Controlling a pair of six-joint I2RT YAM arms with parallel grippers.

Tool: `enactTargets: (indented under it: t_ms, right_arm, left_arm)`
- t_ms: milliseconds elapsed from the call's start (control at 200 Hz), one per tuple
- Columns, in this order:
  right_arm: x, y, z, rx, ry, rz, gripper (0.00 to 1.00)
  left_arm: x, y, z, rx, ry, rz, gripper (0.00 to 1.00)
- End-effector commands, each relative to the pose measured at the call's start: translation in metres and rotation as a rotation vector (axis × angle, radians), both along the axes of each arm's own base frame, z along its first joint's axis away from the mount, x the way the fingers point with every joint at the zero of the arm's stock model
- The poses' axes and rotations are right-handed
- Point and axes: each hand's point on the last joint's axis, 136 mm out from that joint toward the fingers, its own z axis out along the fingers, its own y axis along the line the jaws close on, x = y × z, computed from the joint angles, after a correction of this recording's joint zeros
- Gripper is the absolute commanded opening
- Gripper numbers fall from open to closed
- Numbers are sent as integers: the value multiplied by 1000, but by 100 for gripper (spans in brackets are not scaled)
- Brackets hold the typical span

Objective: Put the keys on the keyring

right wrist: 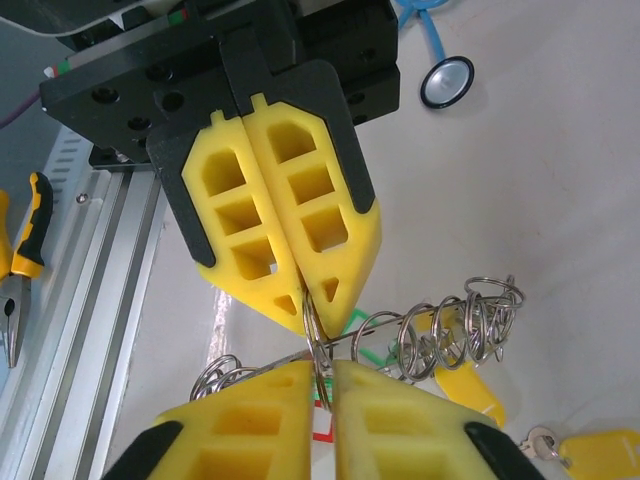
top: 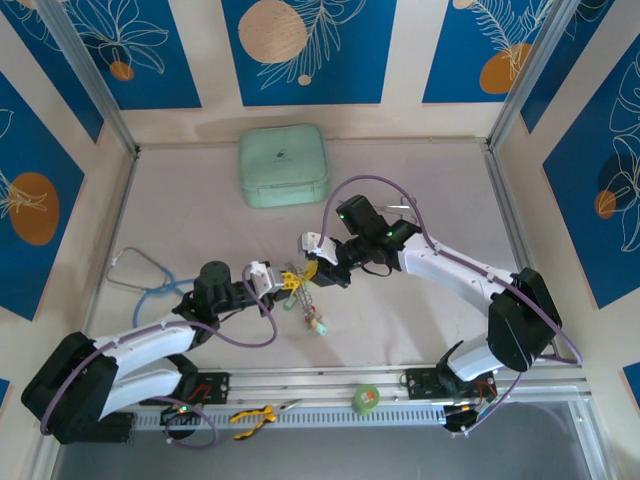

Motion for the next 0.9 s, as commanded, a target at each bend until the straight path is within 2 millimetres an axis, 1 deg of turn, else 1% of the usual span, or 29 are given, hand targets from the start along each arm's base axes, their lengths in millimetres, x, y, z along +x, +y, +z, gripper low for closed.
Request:
enactTargets:
  t_ms: [0,45,200,345,485,555,640,690,795,895]
  right_arm:
    - [-8,0,3,9,22,29,9]
    - [-8,-2,2,4,24,25,8]
    - [-4,-4,0,-11,21,11,0]
    - [6,-9,-13,-69,31,-37,0]
    - [7,-9,-25,-109,60,-44,0]
    - [5,-6,-25,-99,68,-36,0]
    - [3,-1,-15,-46,72,-28,0]
    - [3,0,-8,-1,65,-25,9]
    - [-2,-2,5,84,43,0,21]
    - [-7,-3,8,121,28,20,26]
  left_arm:
    - [-4,-4,15,-46,-44,-29,0]
    - [-4,-4,15,-48,-44,-27,0]
    - [-5,-3,16,-52,-44,-27,0]
    - [-5,-4,16,-55,-48,-29,0]
    - [-6,-4,18,-64,-52,-36,0]
    - [-5,-5,19,-67,-54,-38,0]
    - [-5,-5,20,-73,-57,-36,0]
    - [-5,-5,21,-75,-56,-35,0]
    - [-5,-5,20,-74,-54,-34,0]
    - [-5,-5,19,-79,-51,-37,0]
